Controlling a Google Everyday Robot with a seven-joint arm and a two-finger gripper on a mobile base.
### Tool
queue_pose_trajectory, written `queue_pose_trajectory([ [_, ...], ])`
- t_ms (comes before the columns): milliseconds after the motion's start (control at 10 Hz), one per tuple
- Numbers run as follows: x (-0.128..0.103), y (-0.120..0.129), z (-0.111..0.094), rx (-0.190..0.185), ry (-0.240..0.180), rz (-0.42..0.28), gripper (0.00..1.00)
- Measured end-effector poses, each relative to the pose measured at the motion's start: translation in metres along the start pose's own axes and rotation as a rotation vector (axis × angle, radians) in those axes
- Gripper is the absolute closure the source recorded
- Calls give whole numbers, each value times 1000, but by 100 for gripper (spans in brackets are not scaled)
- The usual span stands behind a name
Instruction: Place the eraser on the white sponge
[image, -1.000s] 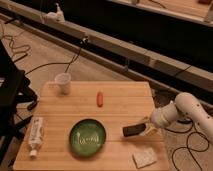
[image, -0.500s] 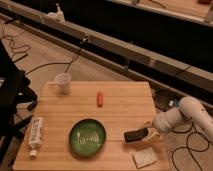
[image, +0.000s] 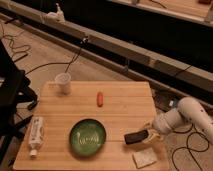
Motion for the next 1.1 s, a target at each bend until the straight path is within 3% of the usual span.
queue_pose_trajectory([
  [400, 14, 32, -6, 29, -3, 35, 100],
  [900, 38, 67, 3, -22, -2, 69, 99],
  [1000, 45, 73, 5, -38, 1, 76, 93],
  [1100, 51, 78, 7, -51, 5, 84, 81],
])
